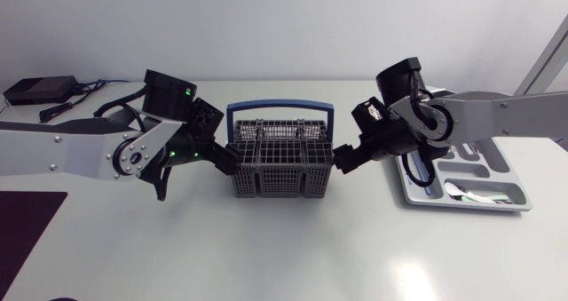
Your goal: Unload the cutlery basket into the drawer organizer.
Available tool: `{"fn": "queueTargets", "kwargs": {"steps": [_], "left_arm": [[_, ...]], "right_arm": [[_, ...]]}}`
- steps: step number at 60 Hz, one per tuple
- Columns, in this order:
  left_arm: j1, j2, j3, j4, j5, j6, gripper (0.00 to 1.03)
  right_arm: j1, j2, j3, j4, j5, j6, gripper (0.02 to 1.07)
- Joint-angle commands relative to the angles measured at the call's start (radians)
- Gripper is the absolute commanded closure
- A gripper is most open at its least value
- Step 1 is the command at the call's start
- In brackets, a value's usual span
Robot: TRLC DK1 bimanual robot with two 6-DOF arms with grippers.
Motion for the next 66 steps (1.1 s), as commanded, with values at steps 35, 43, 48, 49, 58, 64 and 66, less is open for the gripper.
{"fn": "queueTargets", "kwargs": {"steps": [35,43,48,49,58,64,66], "left_arm": [[0.099,-0.219,-0.064,-0.015,0.030,0.030,0.05],[0.130,-0.349,-0.119,-0.019,0.029,0.033,0.05],[0.144,-0.437,-0.161,-0.016,0.027,0.041,0.05],[0.150,-0.463,-0.170,-0.018,0.026,0.045,0.05],[0.196,-0.607,-0.220,-0.026,0.024,0.062,0.05],[0.219,-0.704,-0.251,-0.052,0.024,0.074,0.05],[0.226,-0.742,-0.268,-0.053,0.024,0.079,0.05]], "right_arm": [[-0.057,-0.178,-0.082,-0.015,0.089,-0.030,0.07],[-0.107,-0.290,-0.134,-0.018,0.097,-0.079,0.07],[-0.144,-0.374,-0.171,-0.018,0.095,-0.102,0.07],[-0.152,-0.393,-0.179,-0.020,0.095,-0.105,0.07],[-0.189,-0.526,-0.232,-0.023,0.095,-0.134,0.07],[-0.199,-0.631,-0.272,-0.029,0.100,-0.156,0.07],[-0.202,-0.666,-0.286,-0.029,0.103,-0.160,0.07]]}}
